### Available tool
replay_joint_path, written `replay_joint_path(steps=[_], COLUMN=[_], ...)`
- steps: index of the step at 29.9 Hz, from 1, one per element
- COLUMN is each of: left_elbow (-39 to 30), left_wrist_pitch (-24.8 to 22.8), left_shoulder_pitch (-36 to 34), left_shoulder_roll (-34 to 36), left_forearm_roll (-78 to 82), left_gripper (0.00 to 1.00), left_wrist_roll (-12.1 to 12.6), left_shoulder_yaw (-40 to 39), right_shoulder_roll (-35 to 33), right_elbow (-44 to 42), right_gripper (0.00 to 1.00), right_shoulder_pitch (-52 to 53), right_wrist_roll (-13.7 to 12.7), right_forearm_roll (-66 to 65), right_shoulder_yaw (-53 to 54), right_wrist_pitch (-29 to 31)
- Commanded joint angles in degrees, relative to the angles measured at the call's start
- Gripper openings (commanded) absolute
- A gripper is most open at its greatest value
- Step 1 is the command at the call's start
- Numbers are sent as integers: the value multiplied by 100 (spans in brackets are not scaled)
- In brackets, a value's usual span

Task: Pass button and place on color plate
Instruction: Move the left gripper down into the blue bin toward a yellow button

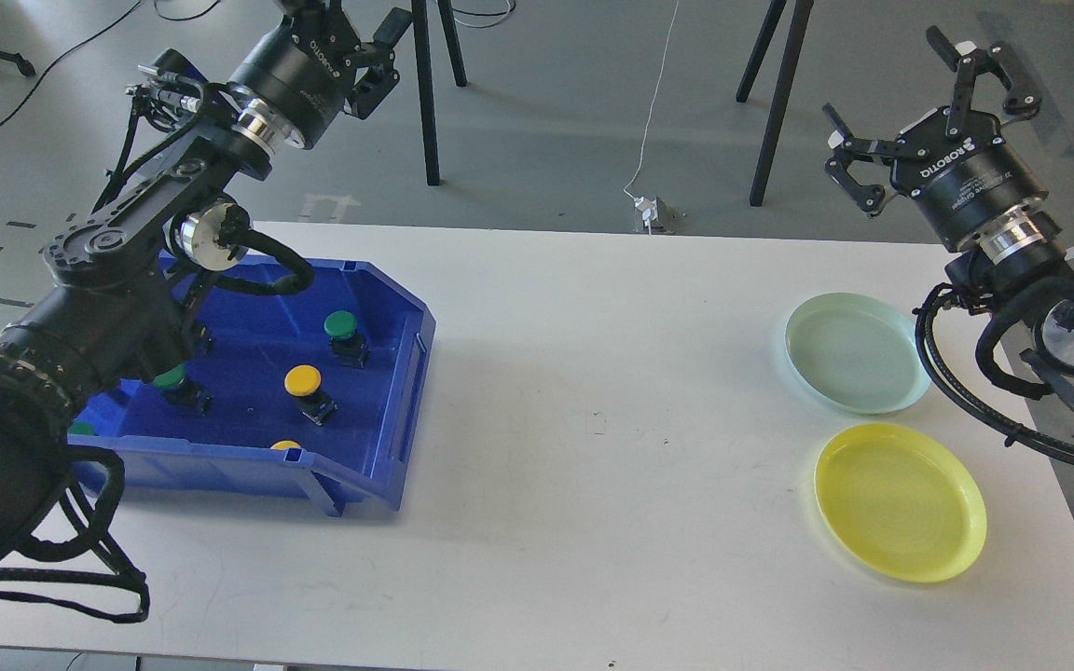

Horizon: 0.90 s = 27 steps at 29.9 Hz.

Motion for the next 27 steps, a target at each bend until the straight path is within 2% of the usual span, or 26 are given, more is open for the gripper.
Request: replay_joint_path(steps=[1, 8, 10, 14, 17, 22, 27], left_elbow=[21, 126, -83, -1732, -2631, -3379, -4547], left_wrist_pitch=[-109, -211, -211, -211, -211, -211, -211], left_shoulder_pitch=[19, 2, 11, 808, 1091, 1311, 1154], left_shoulder_roll=[5, 32, 23, 286, 304, 777, 2033], left_forearm_roll=[14, -642, -1012, -1278, -1190, -1006, 450], left_gripper=[100, 100, 100, 100, 100, 100, 100], left_wrist_roll=[0, 0, 0, 0, 0, 0, 0], left_shoulder_yaw=[66, -143, -284, -1117, -1646, -1297, -524], right_shoulder_roll=[161, 153, 144, 82, 65, 21, 21], right_elbow=[-22, -31, -31, -31, -31, -31, -39], right_gripper=[99, 99, 99, 99, 99, 99, 99], right_shoulder_pitch=[-22, -31, -39, -101, -145, -215, -224], right_wrist_roll=[-1, -1, -1, -10, -10, -10, -10], right_forearm_roll=[0, 0, 0, 0, 0, 0, 0], right_shoulder_yaw=[-33, -42, -42, -51, -51, -51, -68], right_wrist_pitch=[0, 0, 0, 0, 0, 0, 0])
